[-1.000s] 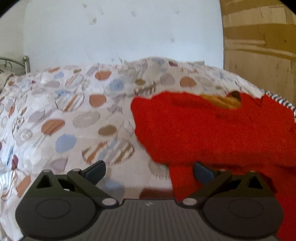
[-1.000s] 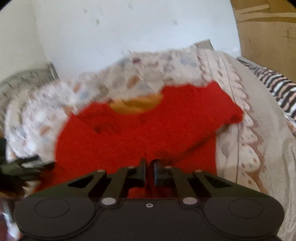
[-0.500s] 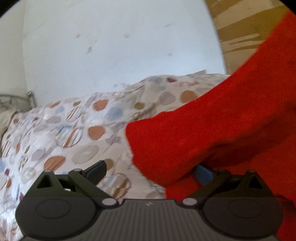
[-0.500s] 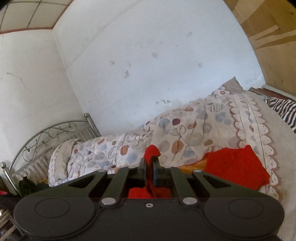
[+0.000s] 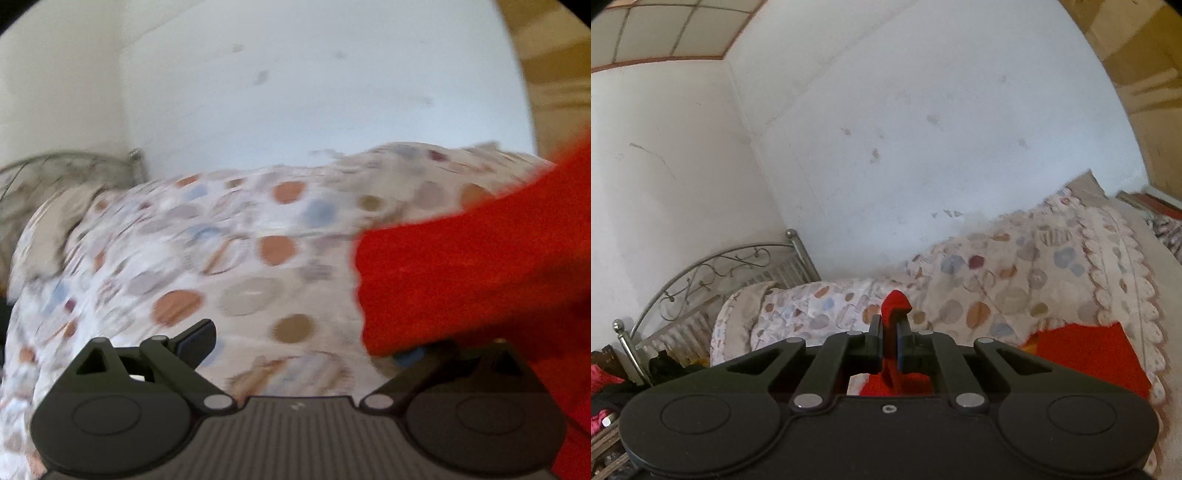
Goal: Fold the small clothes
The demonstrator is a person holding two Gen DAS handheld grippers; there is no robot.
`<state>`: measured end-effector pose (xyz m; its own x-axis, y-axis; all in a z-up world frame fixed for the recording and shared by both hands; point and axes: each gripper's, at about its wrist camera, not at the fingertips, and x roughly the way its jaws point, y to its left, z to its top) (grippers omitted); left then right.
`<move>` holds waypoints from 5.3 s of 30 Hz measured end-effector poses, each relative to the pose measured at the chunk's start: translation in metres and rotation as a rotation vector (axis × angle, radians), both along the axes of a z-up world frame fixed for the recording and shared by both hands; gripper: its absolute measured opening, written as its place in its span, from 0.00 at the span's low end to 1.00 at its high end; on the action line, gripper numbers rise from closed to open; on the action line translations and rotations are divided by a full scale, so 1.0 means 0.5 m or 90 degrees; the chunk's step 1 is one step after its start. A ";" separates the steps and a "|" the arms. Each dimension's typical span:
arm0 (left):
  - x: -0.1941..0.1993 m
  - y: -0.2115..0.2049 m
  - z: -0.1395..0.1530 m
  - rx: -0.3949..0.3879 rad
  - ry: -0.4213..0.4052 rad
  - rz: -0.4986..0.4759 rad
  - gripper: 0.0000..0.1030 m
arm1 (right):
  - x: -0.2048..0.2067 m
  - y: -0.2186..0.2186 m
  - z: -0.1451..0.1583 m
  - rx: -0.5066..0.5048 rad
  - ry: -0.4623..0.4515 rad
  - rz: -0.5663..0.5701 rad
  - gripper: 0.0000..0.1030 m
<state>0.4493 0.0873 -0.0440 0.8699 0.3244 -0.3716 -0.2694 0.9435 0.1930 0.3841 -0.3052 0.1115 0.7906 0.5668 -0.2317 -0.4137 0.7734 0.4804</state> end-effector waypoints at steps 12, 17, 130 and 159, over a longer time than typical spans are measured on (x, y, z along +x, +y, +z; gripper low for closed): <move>-0.013 0.039 -0.016 -0.018 0.057 -0.011 0.97 | -0.071 0.004 -0.245 -0.094 0.143 -0.049 0.06; -0.048 0.043 -0.014 0.021 0.087 -0.034 0.97 | -0.094 0.009 -0.294 -0.132 0.156 -0.066 0.06; -0.627 -0.208 -0.014 -0.004 0.188 -0.600 0.99 | -0.421 0.094 -0.232 -0.447 0.082 0.188 0.11; -0.561 -0.060 0.001 -0.028 0.177 -0.397 0.11 | -0.392 0.090 -0.261 -0.429 0.099 0.154 0.16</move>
